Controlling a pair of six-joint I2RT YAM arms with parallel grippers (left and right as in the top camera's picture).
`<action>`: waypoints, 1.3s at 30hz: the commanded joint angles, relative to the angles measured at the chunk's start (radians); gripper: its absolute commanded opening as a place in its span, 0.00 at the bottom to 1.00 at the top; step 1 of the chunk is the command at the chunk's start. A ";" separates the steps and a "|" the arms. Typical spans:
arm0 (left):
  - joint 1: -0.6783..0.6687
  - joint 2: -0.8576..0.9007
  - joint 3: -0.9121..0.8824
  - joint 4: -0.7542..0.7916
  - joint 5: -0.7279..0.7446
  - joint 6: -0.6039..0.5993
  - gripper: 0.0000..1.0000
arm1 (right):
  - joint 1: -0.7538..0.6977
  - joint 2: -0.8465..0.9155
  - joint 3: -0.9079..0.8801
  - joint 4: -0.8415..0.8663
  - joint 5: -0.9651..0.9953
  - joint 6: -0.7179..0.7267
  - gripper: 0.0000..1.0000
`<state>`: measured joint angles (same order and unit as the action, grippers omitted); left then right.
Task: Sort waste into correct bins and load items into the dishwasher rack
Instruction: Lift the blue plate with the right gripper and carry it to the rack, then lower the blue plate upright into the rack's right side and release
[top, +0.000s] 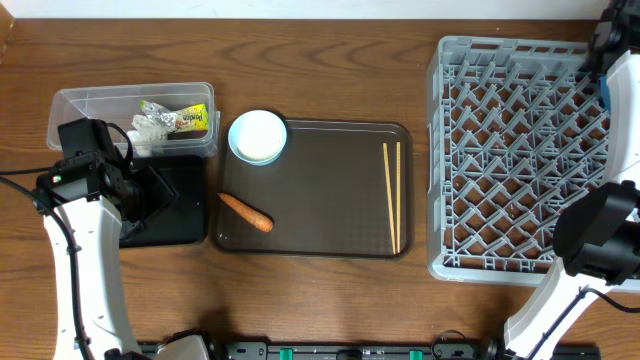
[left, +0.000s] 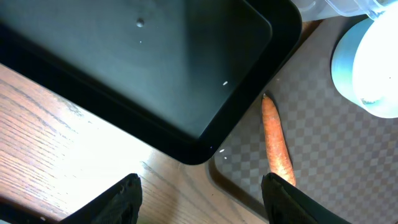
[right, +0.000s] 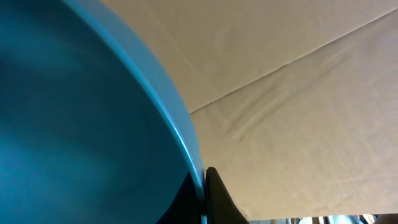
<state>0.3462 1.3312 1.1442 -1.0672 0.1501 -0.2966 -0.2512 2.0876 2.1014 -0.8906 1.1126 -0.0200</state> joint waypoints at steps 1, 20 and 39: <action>0.004 -0.013 0.011 -0.008 -0.005 -0.020 0.64 | -0.031 -0.008 0.010 0.017 0.070 -0.035 0.01; 0.004 -0.013 0.011 -0.028 -0.005 -0.019 0.64 | -0.035 -0.007 -0.163 0.132 0.114 -0.064 0.01; 0.004 -0.013 0.011 -0.029 -0.005 -0.019 0.64 | 0.102 -0.007 -0.299 0.123 -0.020 -0.063 0.33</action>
<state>0.3462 1.3312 1.1442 -1.0927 0.1501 -0.3111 -0.1749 2.0792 1.8194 -0.7319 1.1908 -0.0788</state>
